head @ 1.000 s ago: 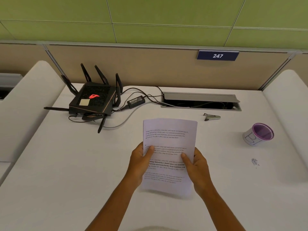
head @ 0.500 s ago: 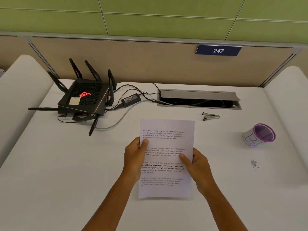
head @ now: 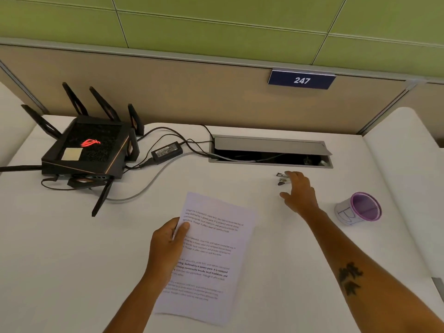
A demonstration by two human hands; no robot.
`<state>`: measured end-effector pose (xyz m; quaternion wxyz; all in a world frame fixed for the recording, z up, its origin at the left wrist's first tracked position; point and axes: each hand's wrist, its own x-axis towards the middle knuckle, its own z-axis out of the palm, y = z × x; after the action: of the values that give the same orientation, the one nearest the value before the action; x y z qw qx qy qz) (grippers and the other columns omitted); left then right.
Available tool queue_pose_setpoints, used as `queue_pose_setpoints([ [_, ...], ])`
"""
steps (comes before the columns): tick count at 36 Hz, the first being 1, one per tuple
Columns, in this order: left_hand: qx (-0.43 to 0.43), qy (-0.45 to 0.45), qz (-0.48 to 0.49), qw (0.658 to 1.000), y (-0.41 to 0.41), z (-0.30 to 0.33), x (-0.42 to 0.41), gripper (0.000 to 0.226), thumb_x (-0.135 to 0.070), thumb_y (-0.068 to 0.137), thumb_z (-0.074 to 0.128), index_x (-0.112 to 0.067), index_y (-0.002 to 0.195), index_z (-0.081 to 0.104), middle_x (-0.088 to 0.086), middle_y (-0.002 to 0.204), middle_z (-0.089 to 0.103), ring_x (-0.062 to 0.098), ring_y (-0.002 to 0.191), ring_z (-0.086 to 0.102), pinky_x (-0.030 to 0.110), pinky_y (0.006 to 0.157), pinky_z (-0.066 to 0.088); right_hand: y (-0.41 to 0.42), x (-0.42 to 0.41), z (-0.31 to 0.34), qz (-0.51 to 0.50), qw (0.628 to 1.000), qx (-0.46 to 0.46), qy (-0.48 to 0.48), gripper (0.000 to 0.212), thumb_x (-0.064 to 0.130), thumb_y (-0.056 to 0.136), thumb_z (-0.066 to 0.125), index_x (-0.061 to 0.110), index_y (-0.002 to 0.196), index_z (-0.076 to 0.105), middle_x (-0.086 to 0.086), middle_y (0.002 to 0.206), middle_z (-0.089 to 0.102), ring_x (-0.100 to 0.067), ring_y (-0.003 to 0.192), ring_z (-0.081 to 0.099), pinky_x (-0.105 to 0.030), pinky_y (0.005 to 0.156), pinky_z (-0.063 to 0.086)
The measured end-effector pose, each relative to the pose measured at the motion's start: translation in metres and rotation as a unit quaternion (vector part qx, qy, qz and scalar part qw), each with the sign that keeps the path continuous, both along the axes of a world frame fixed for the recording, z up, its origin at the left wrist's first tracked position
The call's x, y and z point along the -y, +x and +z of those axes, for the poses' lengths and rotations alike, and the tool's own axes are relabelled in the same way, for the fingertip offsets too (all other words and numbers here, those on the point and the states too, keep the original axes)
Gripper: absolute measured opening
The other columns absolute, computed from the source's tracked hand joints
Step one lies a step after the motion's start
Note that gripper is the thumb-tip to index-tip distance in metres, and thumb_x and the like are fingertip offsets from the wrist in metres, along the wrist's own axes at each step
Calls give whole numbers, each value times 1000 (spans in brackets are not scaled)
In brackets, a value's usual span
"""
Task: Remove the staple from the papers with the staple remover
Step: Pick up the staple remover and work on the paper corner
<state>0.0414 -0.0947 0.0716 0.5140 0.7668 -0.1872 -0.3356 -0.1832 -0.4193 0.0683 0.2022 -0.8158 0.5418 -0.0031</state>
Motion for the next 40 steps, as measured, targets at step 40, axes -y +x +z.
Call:
queue_pose_setpoints([
  [40,15,19,-107,994,-16,18,-16,13,-35,108,60,-38,106,73,-25,96,79,6,83,80,19,61,62,30,-82,70,201,934,230,188,40,30,89,84,44,124,68,28,115,70,2,110,68,-5,88,51],
])
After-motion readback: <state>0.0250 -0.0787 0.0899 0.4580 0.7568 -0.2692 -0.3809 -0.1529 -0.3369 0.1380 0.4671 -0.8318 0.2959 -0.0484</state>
